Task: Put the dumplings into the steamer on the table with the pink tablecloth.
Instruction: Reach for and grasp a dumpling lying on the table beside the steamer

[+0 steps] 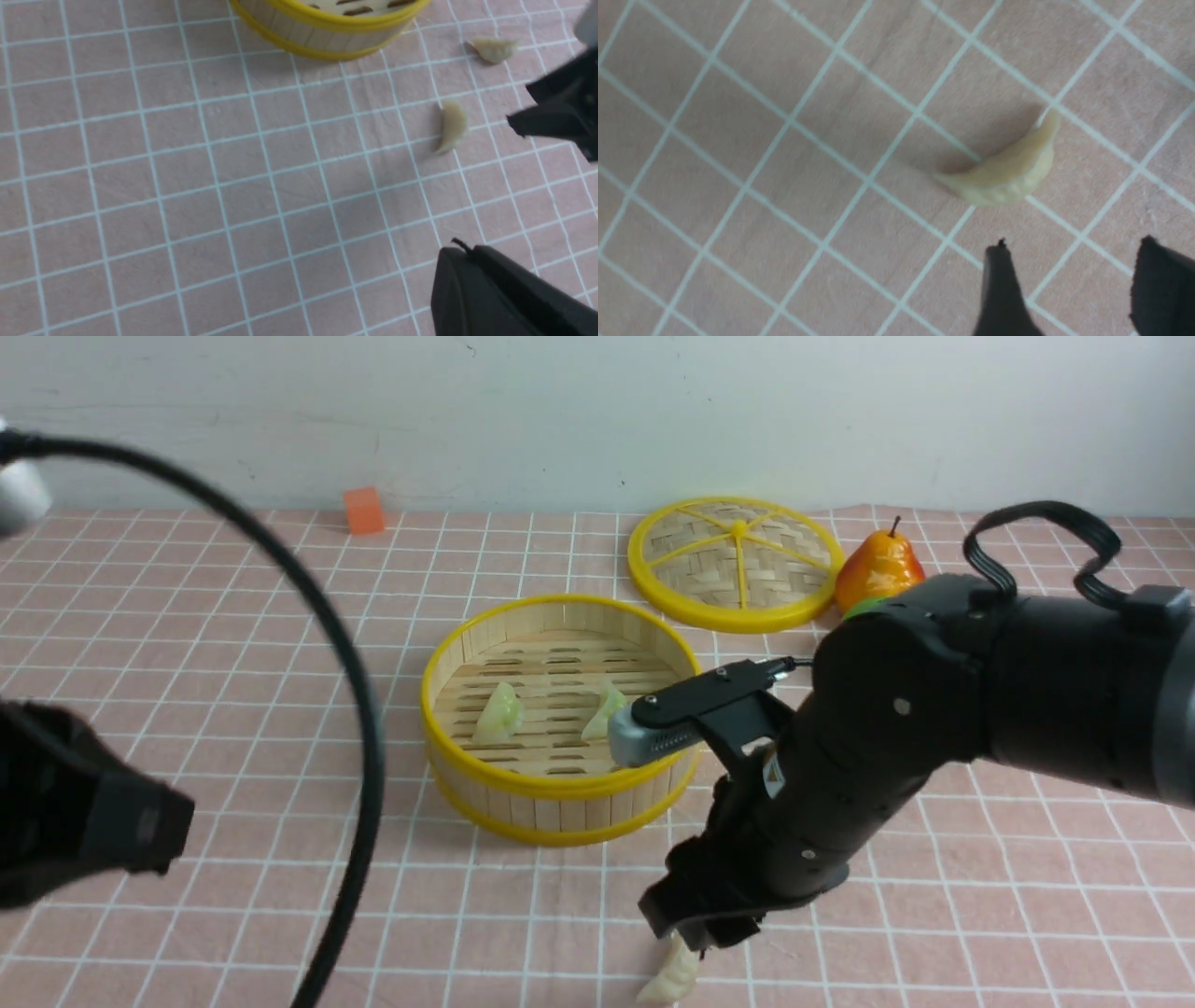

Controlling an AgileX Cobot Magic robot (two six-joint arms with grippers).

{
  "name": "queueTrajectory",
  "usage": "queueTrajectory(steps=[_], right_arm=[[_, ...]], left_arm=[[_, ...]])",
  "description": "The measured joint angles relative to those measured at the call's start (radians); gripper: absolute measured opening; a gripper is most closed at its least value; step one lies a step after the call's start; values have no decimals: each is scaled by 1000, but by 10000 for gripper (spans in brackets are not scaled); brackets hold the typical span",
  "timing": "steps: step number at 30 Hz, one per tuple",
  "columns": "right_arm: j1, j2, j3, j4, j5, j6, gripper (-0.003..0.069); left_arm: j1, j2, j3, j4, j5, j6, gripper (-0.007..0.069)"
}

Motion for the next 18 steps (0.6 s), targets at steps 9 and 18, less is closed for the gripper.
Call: queueTrajectory(steps=[9,18], right_arm=[[16,198,-151,-6,72,102,547],[17,300,-169,-19,124,164,492]], left_arm=[[0,-210,193,-4,-89,15,-14],[0,-218,214,5,-113,17,-14]])
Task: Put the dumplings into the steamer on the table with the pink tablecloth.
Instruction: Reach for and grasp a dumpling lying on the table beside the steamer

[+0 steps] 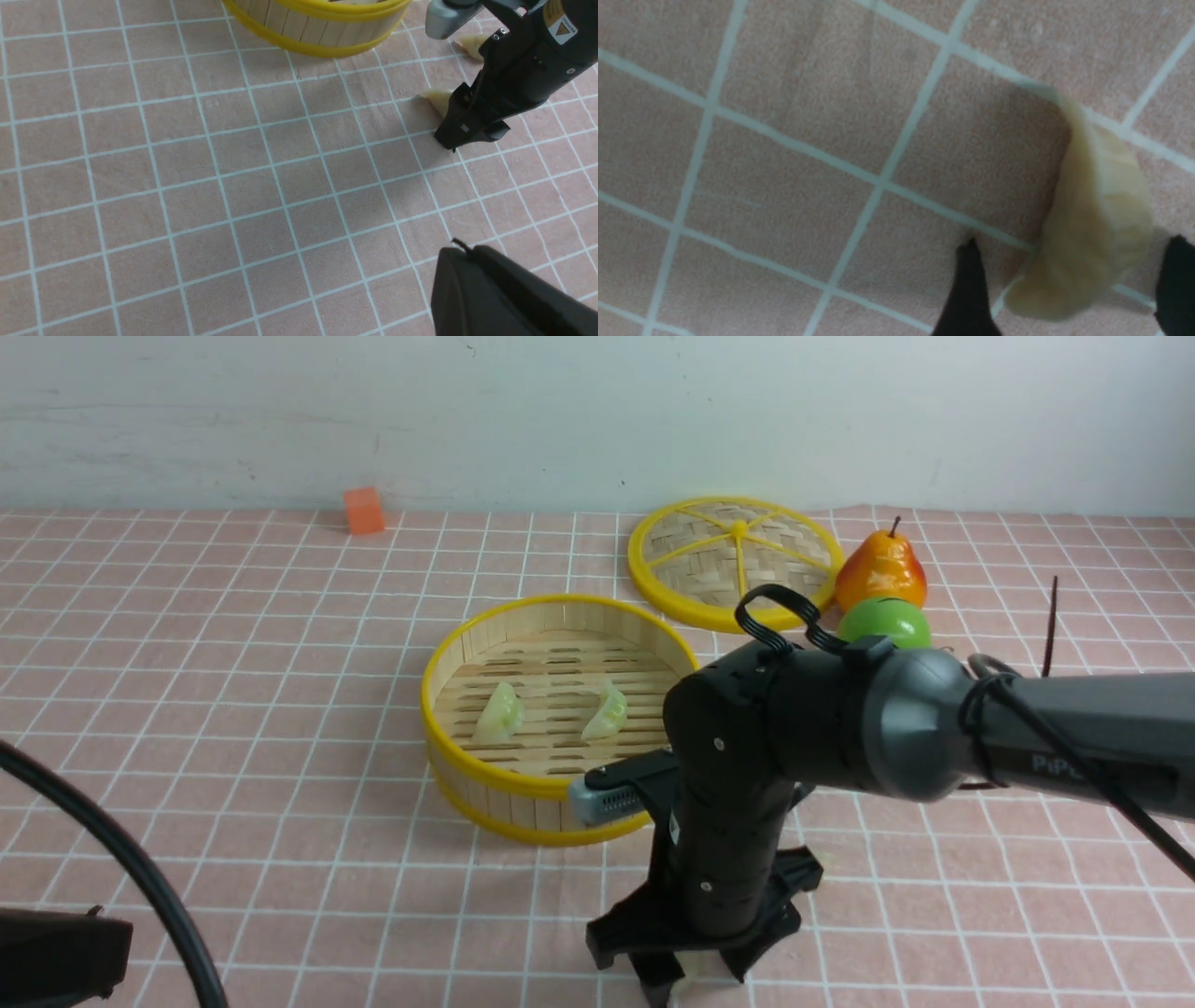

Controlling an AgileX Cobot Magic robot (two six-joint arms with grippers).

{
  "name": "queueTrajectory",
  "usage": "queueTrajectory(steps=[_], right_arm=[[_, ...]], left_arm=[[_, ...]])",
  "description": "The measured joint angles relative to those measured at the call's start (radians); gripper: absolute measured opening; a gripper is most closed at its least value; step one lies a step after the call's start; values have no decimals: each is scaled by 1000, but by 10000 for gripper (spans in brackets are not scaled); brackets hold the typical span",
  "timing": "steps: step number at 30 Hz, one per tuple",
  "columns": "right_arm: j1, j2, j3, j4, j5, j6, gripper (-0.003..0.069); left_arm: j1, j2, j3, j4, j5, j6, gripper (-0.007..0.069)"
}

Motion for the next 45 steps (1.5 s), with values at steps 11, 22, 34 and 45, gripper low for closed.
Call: queueTrajectory(steps=[11,22,34,45], right_arm=[[17,0,0,-26,14,-45,78],[17,0,-17,-58,59,-115,370],[17,6,-132,-24,75,-485,642],[17,76,-136,-9,41,-562,259]], left_arm=[[0,0,1,20,-10,0,-14],[0,0,1,22,-16,0,-14],[0,0,1,39,-17,0,-13],[0,0,1,64,-25,0,-13]])
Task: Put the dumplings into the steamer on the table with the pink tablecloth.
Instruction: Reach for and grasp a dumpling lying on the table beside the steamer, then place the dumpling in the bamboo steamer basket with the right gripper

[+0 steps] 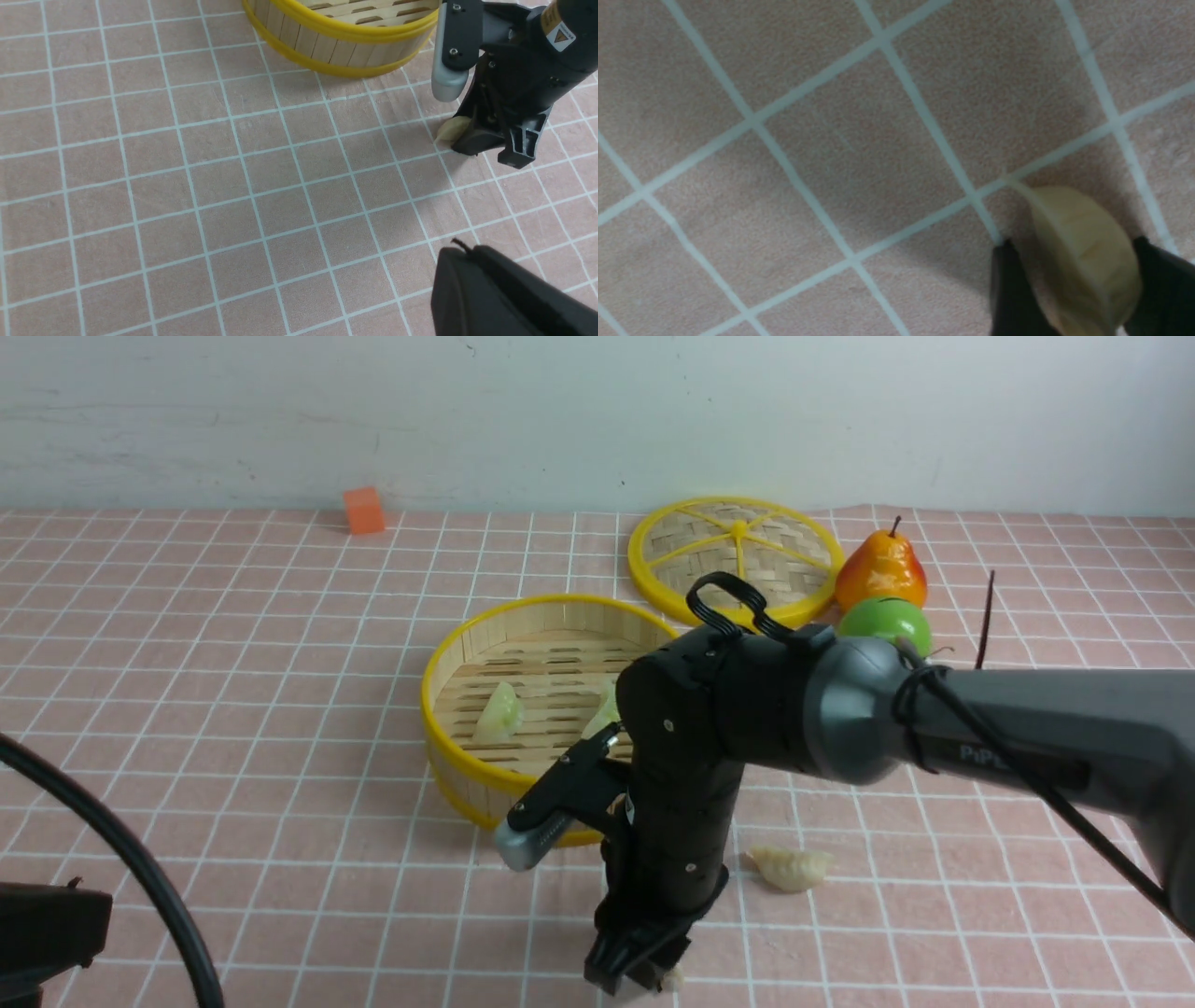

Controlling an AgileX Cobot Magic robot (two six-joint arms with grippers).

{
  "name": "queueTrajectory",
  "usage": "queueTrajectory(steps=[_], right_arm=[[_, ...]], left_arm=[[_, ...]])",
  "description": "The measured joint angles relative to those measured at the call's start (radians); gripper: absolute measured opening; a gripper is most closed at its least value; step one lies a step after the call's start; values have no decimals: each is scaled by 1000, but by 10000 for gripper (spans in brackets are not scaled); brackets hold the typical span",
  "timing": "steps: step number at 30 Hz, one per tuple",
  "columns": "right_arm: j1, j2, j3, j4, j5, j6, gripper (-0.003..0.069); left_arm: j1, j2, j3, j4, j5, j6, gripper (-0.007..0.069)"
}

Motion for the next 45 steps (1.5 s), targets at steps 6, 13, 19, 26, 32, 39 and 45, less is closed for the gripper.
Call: queueTrajectory(steps=[6,13,19,26,32,39,45], right_arm=[[0,0,-89,-18,64,0,197],[0,0,-403,-46,141,7,197],[-29,53,-597,-104,76,147,197],[-94,207,-641,-125,-45,254,197],[-120,296,-641,-127,-191,363,197],[-127,331,-643,-133,-221,381,211],[-127,307,-644,-133,-193,381,399]], left_arm=[[0,0,0,4,0,0,-13],[0,0,0,8,0,0,-13],[0,0,0,9,0,0,-11],[0,0,0,13,-1,0,-6],[0,0,0,31,-1,0,-2],[0,0,0,34,-1,0,1],[0,0,0,36,-1,0,4]])
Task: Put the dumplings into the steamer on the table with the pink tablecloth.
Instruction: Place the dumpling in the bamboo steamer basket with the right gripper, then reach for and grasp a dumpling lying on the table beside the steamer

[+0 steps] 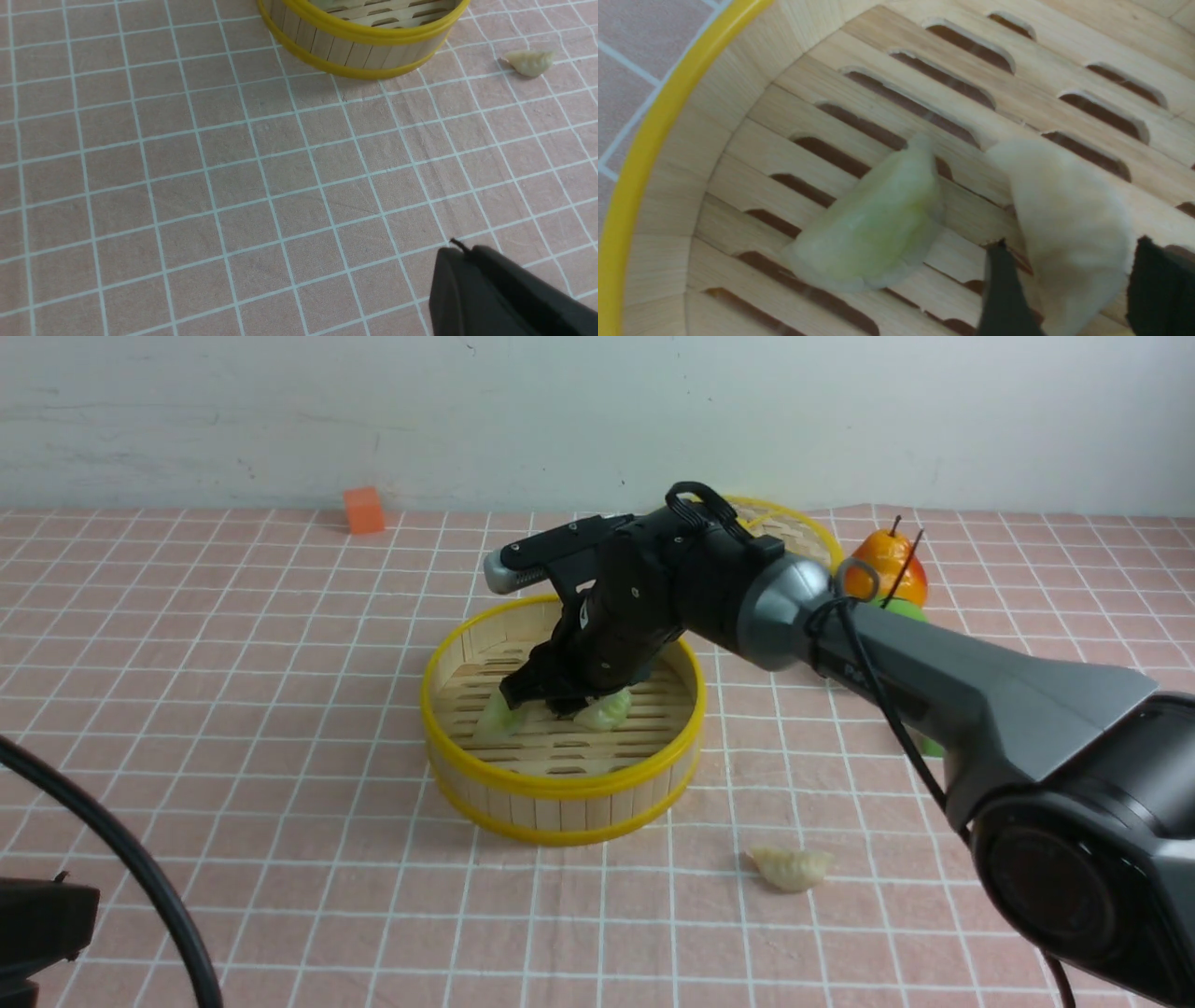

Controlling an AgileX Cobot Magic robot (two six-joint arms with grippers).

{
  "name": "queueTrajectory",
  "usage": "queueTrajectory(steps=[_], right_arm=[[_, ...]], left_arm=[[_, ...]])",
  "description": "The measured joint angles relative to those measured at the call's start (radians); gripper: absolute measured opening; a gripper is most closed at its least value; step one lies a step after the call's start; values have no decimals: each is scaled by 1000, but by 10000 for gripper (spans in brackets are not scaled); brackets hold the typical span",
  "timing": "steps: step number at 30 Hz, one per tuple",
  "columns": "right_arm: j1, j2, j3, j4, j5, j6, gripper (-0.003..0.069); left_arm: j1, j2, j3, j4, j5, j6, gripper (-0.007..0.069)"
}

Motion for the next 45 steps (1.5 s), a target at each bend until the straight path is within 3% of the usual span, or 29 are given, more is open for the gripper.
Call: queueTrajectory(steps=[4,7,13,17,28,32,40,45], right_arm=[[0,-83,-9,0,62,-1,531],[0,-173,-20,-20,139,-35,572],[0,-347,-30,-117,416,-179,561],[-12,-418,18,-135,455,-217,536],[-53,-665,619,-35,457,-262,467],[-58,-655,757,-36,369,-263,465],[-58,-530,813,-38,143,-280,465],[-58,-450,813,-40,67,-391,465]], left_arm=[[0,0,0,1,0,0,4],[0,0,0,1,0,0,4],[0,0,0,2,0,0,4],[0,0,0,2,-1,0,4],[0,0,0,1,-6,0,6],[0,0,0,0,-7,0,7],[0,0,0,0,-7,0,13],[0,0,0,0,-7,0,17]])
